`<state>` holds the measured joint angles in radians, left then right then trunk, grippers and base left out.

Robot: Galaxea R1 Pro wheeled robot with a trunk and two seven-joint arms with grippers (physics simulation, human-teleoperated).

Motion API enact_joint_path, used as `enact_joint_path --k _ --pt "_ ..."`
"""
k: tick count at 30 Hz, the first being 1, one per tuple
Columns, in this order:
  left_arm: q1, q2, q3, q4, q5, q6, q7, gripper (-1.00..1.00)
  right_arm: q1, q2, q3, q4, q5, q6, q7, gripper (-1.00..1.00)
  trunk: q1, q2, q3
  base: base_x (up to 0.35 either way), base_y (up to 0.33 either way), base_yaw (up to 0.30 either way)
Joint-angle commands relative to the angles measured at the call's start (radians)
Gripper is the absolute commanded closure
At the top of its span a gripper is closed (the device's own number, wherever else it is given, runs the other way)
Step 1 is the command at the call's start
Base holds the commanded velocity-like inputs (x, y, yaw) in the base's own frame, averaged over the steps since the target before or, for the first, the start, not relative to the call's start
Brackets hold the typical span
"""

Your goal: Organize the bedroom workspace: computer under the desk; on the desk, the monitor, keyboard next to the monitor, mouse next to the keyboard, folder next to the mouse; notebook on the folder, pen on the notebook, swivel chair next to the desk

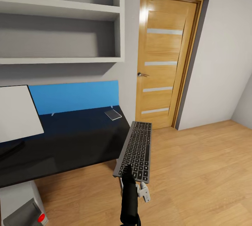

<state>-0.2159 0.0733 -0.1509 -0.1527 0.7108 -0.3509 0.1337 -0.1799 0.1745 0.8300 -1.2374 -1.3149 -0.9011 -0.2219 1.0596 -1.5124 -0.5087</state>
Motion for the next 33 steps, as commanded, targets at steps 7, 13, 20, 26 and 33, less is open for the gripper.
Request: enact_joint_path --k 7,13,20,26,33 --pt "0.000 0.000 -0.007 -0.001 0.001 -0.002 0.002 -1.00 -0.001 0.000 0.004 -0.001 0.006 0.000 -0.009 1.00 0.000 -0.001 -0.001 0.000 0.000 0.000" --pt "0.000 -0.011 -0.004 -0.005 0.000 -0.010 0.002 -1.00 -0.003 0.000 -0.005 -0.009 0.011 0.006 0.002 1.00 0.000 -0.001 -0.001 0.000 0.000 0.000" --pt "0.000 -0.020 -0.003 -0.006 0.001 -0.011 0.001 -1.00 -0.004 0.000 0.017 -0.010 0.009 -0.001 0.015 1.00 0.004 -0.008 -0.004 0.000 0.000 0.000" --pt "0.000 -0.022 -0.001 -0.007 0.001 -0.011 0.004 -1.00 -0.004 -0.008 0.023 -0.011 -0.004 -0.002 0.033 1.00 0.027 -0.050 -0.023 0.000 0.000 0.000" --pt "0.000 -0.023 -0.002 -0.007 0.001 -0.011 0.004 -1.00 -0.004 -0.009 0.024 -0.011 -0.004 -0.002 0.035 1.00 0.054 -0.099 -0.045 0.000 0.000 0.000"
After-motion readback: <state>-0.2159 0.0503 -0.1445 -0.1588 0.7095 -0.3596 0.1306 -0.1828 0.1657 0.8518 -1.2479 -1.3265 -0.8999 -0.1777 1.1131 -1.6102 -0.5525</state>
